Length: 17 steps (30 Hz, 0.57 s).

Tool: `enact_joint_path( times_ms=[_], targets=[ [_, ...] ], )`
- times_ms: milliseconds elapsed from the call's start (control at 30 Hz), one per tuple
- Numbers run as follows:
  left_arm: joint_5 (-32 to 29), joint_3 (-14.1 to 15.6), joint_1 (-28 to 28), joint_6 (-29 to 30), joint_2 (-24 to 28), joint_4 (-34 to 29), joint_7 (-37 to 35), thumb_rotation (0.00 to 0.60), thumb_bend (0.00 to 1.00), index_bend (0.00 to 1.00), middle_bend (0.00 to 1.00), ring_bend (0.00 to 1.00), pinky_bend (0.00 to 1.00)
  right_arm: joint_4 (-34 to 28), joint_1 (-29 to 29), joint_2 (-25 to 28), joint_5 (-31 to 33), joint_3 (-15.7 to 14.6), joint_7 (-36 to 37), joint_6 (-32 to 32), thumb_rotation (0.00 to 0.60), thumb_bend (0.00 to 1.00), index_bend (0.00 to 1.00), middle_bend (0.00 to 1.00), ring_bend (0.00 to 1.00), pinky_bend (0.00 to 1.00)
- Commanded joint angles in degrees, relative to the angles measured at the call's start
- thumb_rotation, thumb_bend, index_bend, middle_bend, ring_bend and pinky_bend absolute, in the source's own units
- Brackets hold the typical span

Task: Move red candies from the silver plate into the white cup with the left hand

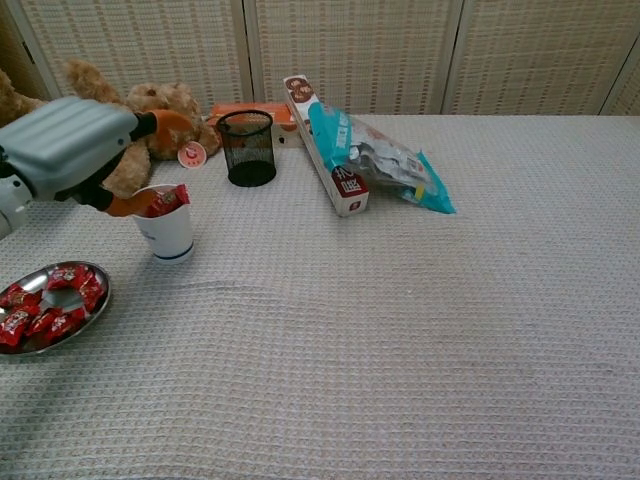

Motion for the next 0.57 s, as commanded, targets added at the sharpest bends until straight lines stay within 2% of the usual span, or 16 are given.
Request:
enact_joint_path(
  times_ms=[33,67,100,133,200,267,333,367,467,567],
  targets=[
    [6.9,8.3,7.5,7.0,8.3,-4.9,-13.2,0.6,0.39,0.12,0.21,0.44,0.75,0.1,-0.1,-0.1,-0.3,-0.1,0.0,0.3,0.6,0.07,0.0,0.0,0.0,0.0],
    [7.9,10.3,9.2,8.3,9.9,-5.0,-15.8,0.6,0.39,0.12,0.19,0.32,0.61,0.1,-0.2,-0.1,-0.5,-0.1,-0.1,0.4,0.6,0.07,0.0,0.0,0.0,0.0],
    [9.3,13.0,11.5,9.9,12.0,-4.7,-19.3,0.6,0.39,0.11,0.18,0.26,0.52,0.2,-0.2,-0.2,-0.7,-0.2,-0.2,0.6,0.6,0.07,0.0,0.0,0.0,0.0],
    [10.0,14.8,13.3,11.4,13.5,-4.2,-21.8,0.6,0.39,0.09,0.14,0.16,0.4,0.2,-0.3,-0.3,-1.0,-0.3,-0.3,0.7,0.6,0.07,0.0,0.0,0.0,0.0],
    [11.1,18.0,17.8,15.9,15.9,-2.5,-27.9,0.6,0.39,0.05,0.08,0.05,0.27,0.2,-0.6,-0.4,-1.6,-0.6,-0.5,1.2,0.6,0.07,0.0,0.0,0.0,0.0],
    [11.6,19.5,21.5,20.3,17.1,0.0,-33.0,0.6,0.39,0.02,0.06,0.03,0.22,0.4,-1.0,-0.6,-2.3,-1.0,-0.9,1.7,0.6,0.07,0.0,0.0,0.0,0.0],
    [10.4,19.8,24.8,23.6,17.9,2.0,-36.1,0.6,0.39,0.01,0.04,0.02,0.19,0.5,-1.5,-0.8,-2.9,-1.4,-1.6,2.4,0.6,0.07,0.0,0.0,0.0,0.0],
    [10.6,20.0,25.4,24.1,19.0,2.0,-35.9,0.6,0.4,0.0,0.03,0.01,0.19,0.7,-1.7,-1.0,-3.0,-1.4,-1.9,2.8,0.6,0.07,0.0,0.0,0.0,0.0],
    [11.1,18.4,26.7,27.5,19.9,1.4,-36.7,0.6,0.4,0.0,0.02,0.0,0.18,0.7,-2.3,-1.3,-3.2,-1.5,-2.3,3.7,0.6,0.07,0.0,0.0,0.0,0.0],
    [10.9,17.7,27.5,27.7,20.1,1.1,-35.4,0.6,0.4,0.0,0.01,0.0,0.18,0.8,-2.8,-1.4,-4.1,-1.8,-2.5,4.7,0.6,0.07,0.0,0.0,0.0,0.0]
  ],
)
